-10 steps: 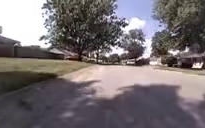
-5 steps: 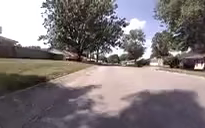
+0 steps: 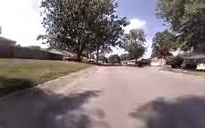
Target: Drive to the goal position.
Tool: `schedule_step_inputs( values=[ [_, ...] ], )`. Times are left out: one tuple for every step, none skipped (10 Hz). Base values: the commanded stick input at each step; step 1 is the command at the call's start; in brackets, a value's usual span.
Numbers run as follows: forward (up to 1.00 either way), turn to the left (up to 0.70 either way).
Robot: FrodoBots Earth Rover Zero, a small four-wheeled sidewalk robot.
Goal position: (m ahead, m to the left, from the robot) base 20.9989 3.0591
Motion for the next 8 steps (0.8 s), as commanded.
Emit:
schedule_step_inputs(
  values=[
    [1.00,0.00],
    [1.00,0.00],
    [1.00,0.00],
    [1.00,0.00],
    [1.00,0.00],
    [1.00,0.00],
    [1.00,0.00],
    [1.00,0.00]
  ],
)
